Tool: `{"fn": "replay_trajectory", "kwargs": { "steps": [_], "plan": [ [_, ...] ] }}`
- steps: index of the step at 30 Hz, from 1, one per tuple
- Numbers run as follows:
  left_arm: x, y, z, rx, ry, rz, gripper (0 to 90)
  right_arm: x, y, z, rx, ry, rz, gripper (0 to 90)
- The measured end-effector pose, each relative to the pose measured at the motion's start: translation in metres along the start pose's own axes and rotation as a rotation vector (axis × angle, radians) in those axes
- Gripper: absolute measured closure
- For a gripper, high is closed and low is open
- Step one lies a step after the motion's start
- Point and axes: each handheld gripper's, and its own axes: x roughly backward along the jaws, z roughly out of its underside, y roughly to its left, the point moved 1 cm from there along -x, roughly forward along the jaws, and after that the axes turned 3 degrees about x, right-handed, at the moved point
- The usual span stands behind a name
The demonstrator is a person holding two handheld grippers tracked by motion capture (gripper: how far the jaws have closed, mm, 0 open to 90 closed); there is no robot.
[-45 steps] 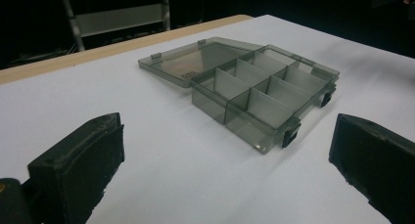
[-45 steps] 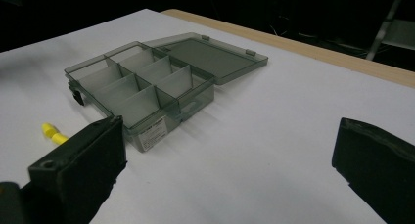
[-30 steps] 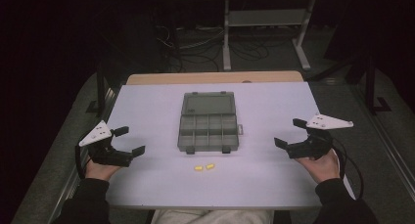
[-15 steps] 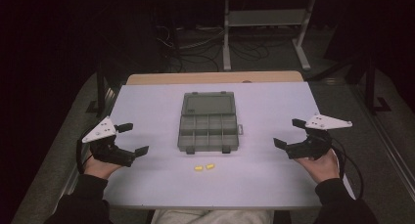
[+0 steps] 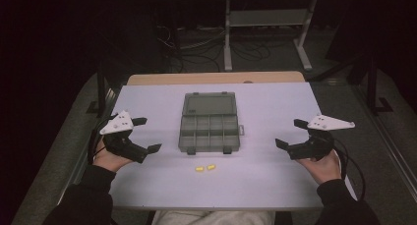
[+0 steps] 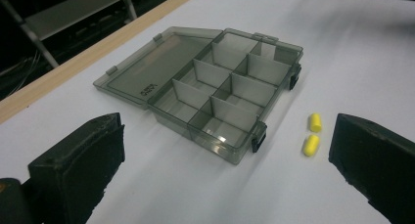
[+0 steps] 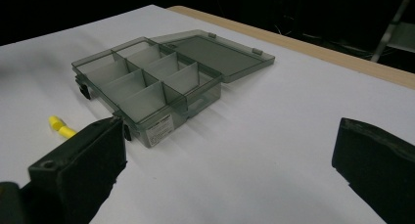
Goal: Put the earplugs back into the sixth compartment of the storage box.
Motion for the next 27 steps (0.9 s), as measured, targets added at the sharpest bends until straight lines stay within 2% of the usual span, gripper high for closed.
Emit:
{"fn": "replay_trajectory", "kwargs": {
  "steps": [14,27],
  "plan": [
    [-0.024,-0.010,-0.008,-0.046,0.056,0.046,0.0,-0.002,0.000,0.001,0.000,0.016,-0.013,0.0],
    [-0.049,-0.022,-0.013,-0.080,0.107,0.105,0.0,-0.004,0.000,0.002,0.006,0.020,-0.025,0.0]
  ]
}}
